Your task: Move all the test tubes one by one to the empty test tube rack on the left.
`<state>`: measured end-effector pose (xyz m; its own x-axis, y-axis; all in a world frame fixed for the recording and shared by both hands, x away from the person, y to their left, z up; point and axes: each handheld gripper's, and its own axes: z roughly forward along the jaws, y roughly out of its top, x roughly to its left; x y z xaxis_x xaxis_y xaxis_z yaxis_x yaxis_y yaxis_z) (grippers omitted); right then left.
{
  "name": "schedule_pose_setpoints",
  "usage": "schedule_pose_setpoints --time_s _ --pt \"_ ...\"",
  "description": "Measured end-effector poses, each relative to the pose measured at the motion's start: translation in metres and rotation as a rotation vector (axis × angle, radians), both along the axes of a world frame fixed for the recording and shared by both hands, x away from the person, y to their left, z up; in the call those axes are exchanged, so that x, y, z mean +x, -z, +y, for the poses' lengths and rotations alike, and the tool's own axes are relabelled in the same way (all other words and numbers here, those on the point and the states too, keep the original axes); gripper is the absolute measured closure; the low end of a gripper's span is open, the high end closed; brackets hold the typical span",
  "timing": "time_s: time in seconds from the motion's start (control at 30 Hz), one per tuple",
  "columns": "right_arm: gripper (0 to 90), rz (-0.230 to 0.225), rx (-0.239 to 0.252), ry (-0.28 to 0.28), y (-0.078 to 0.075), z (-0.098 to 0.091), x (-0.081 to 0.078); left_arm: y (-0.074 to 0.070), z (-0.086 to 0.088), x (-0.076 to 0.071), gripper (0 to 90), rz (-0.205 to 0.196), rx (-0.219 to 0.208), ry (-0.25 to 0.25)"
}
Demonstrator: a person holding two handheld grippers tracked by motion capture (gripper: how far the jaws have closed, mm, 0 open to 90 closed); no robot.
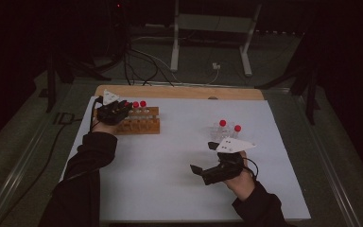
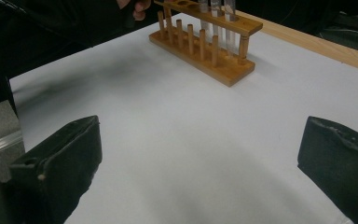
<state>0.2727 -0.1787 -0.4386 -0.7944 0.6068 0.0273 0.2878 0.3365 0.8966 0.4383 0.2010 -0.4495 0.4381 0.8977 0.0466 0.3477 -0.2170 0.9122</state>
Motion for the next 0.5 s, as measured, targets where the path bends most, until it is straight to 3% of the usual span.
schedule_pose_setpoints --time_s 0.1,0.33,0.5 --pt "0.0 0.000 -0.002 -0.002 0.000 0.000 0.000 -0.001 0.000 -0.001 65.3 0.004 0.012 -0.006" --pt "0.0 -0.001 0.004 0.003 -0.002 -0.002 -0.001 -0.013 0.007 -0.011 49.3 0.009 -0.022 -0.034" --pt "0.0 -0.007 0.010 0.009 -0.004 -0.005 -0.001 -0.024 0.010 -0.027 37.5 0.000 -0.041 0.009"
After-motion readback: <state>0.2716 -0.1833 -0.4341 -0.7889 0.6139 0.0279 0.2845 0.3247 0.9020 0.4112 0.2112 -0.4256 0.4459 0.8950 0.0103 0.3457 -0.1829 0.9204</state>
